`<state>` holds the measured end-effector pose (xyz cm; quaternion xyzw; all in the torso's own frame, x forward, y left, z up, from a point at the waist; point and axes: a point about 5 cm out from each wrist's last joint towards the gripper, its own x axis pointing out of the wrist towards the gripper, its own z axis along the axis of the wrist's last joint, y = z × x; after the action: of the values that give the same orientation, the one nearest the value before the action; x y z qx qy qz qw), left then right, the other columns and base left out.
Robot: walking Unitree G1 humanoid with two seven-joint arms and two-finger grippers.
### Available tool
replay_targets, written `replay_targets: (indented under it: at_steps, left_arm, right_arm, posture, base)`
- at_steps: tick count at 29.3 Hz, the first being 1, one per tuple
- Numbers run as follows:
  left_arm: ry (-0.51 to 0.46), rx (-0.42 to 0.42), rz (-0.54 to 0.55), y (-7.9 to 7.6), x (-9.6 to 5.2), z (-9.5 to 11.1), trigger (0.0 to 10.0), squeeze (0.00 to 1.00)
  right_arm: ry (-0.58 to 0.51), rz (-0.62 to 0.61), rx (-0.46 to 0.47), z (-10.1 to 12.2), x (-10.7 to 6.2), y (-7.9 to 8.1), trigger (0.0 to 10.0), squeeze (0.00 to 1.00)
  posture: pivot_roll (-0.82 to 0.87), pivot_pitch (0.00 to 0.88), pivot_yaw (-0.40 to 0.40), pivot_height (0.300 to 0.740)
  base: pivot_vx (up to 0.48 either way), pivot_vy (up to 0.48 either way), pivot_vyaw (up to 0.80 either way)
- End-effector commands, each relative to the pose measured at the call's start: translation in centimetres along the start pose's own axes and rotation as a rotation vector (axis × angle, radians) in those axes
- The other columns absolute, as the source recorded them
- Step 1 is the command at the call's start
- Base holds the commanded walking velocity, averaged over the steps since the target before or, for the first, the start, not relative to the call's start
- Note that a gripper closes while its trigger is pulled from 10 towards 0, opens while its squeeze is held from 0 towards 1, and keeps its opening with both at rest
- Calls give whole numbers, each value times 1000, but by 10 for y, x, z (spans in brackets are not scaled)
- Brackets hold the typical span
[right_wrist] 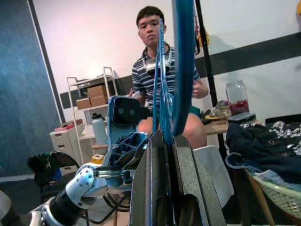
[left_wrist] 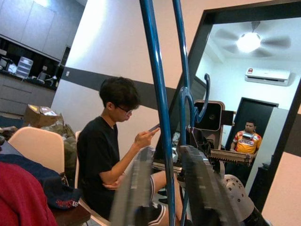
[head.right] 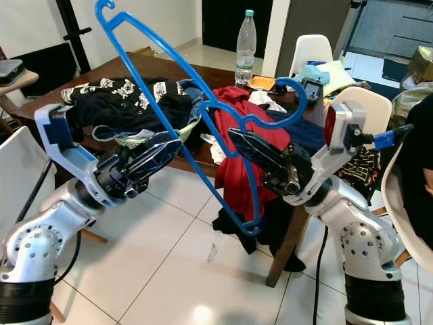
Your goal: Hang hanger
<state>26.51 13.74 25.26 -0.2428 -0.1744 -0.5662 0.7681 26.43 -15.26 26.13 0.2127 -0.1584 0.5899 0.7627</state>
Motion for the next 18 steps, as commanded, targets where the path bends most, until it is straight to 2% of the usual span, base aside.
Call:
replay_targets:
  at_steps: [1, 13, 14, 17, 18]
  left_arm:
    - [14, -8, -46, -5, 2, 0, 0, 0]
    - [20, -2, -65, -5, 0, 6, 0, 0]
    - [16, 19, -52, -4, -2, 10, 0, 0]
    - [12, 25, -46, -3, -2, 12, 0, 0]
    - [7, 29, -41, -2, -2, 13, 0, 0]
  right_arm:
    - [19, 31, 8, -2, 3, 6, 0, 0]
    - [65, 54, 30, -14, 9, 11, 0, 0]
    - [95, 32, 41, -20, 9, 10, 10000, 161]
    - [101, 33, 50, -22, 9, 11, 10000, 161]
    - [100, 30, 55, -23, 10, 11, 10000, 816]
  posture:
    - [136, 31, -51, 740]
    - [137, 34, -52, 740]
    - [136, 34, -56, 740]
    - [136, 34, -56, 740]
    - [136, 34, -56, 740]
  base:
    - [0, 0, 0]
    - [0, 0, 0]
    - [0, 0, 0]
    - [0, 0, 0]
    - [0, 0, 0]
